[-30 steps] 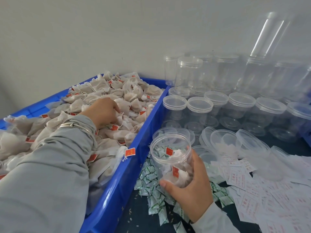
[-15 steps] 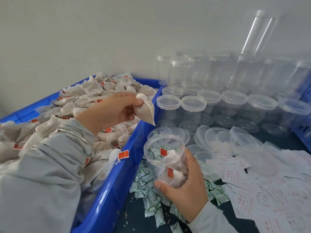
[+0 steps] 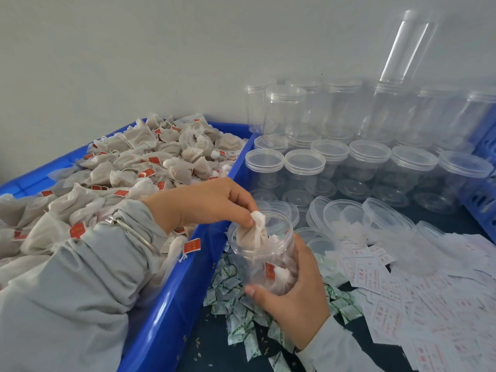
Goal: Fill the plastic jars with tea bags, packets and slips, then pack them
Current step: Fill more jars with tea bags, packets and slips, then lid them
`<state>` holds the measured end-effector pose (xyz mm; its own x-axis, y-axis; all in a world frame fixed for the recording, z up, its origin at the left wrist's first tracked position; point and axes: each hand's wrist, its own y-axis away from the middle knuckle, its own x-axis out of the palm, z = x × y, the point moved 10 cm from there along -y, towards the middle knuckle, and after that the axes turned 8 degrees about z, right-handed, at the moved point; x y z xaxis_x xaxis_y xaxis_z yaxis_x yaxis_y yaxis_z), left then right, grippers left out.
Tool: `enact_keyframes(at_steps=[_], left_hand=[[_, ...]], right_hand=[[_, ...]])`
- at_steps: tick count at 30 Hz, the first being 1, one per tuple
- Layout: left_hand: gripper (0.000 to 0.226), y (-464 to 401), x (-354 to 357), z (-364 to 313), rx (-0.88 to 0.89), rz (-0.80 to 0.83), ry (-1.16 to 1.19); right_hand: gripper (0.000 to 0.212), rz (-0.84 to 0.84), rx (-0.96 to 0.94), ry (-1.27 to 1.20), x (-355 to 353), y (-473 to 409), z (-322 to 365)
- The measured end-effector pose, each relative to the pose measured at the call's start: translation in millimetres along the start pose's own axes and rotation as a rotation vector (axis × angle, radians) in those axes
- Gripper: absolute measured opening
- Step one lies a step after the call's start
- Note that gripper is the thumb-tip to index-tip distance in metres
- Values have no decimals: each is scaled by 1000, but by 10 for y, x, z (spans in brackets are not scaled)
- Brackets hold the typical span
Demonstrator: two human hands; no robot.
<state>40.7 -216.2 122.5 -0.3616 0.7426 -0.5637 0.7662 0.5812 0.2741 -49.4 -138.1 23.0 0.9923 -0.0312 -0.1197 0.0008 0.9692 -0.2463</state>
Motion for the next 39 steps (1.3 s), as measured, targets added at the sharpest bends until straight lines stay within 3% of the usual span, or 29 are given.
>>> enact_keyframes(at_steps=[3,7,9,12,14,17,19,24,30,34,39], left_hand=[[20,17,-149,-39,1,-137,-76],[28,239,-822,119,-26,-650,-16],[22,423,-1127,344,-100,-858,-14],[15,647,-1402,697,-299,-997,-173],[21,692,-1463,939,-438,-963,-271],[39,497,-1334,1286,-607,-692,-403],[56,381,-1268,1405,-629,-586,-480],[77,284,-1350,1454,-560,-623,-521],[60,231,-1314,1474,-593,-541,-623],[64,267,-1340,1282,-496,-655,-576],[66,363,-1343,833,-278,-837,-341]], right_hand=[[103,3,-9,-13,-8,4,-6],[98,-6,-12,13,-4,29,31],[99,-11,-6,26,-7,34,36],[104,3,-5,48,0,28,29],[103,20,-6,54,10,20,21],[104,21,-4,70,8,26,38],[105,8,3,83,-4,29,49],[105,16,-7,108,11,18,46],[106,11,3,108,-1,39,59],[103,8,-20,75,-4,32,80],[101,7,-37,60,-2,25,112]])
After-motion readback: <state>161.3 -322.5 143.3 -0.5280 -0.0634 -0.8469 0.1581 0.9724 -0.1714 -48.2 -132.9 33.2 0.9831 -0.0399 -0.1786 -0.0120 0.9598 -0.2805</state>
